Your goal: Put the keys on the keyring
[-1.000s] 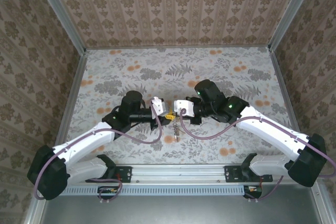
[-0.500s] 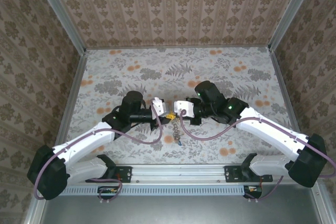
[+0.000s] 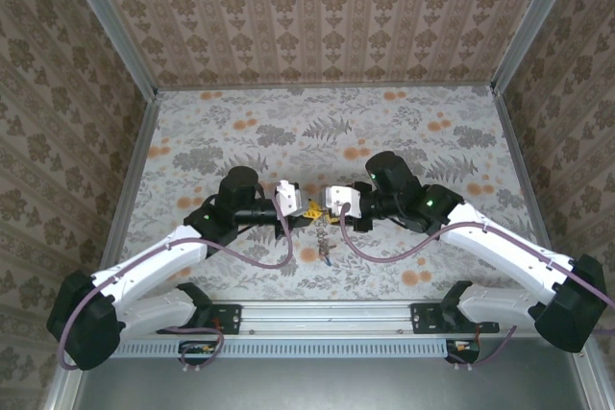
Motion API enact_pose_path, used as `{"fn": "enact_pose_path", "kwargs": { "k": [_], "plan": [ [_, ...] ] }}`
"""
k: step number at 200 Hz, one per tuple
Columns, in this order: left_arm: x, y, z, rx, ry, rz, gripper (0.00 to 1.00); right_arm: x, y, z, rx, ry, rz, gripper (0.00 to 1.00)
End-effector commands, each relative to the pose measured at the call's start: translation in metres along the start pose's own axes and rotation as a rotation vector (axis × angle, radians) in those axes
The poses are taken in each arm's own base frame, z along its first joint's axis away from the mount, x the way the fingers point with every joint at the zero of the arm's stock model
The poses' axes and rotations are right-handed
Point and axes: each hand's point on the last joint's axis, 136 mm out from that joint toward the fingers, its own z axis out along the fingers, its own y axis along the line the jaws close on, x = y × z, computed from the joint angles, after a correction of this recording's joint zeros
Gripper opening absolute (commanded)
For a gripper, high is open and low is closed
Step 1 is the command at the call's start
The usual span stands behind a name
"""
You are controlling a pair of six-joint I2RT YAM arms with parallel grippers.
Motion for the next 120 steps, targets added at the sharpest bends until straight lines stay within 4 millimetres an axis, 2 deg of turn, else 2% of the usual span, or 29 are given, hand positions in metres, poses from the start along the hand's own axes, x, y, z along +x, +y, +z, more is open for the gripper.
{"fn": "enact_pose_path", "kwargs": {
  "k": [1, 14, 76, 95, 120],
  "plan": [
    [-0.039, -0.002, -0.007, 0.018, -0.122, 0.124, 0.00, 0.003, 0.002, 0.003, -0.012, -0.010, 0.016, 0.07],
    [-0.039, -0.003, -0.007, 0.019, -0.123, 0.126, 0.00, 0.006, 0.002, 0.004, -0.019, -0.001, 0.023, 0.00],
    [-0.040, -0.005, -0.010, 0.014, -0.130, 0.136, 0.00, 0.035, 0.002, 0.004, -0.028, 0.070, 0.084, 0.00],
    [-0.041, -0.003, -0.011, 0.002, -0.139, 0.141, 0.00, 0.043, 0.010, 0.007, -0.065, 0.079, 0.104, 0.11],
    [-0.043, -0.002, -0.011, -0.004, -0.144, 0.149, 0.00, 0.048, 0.019, 0.011, -0.114, 0.082, 0.127, 0.13]
  ]
}}
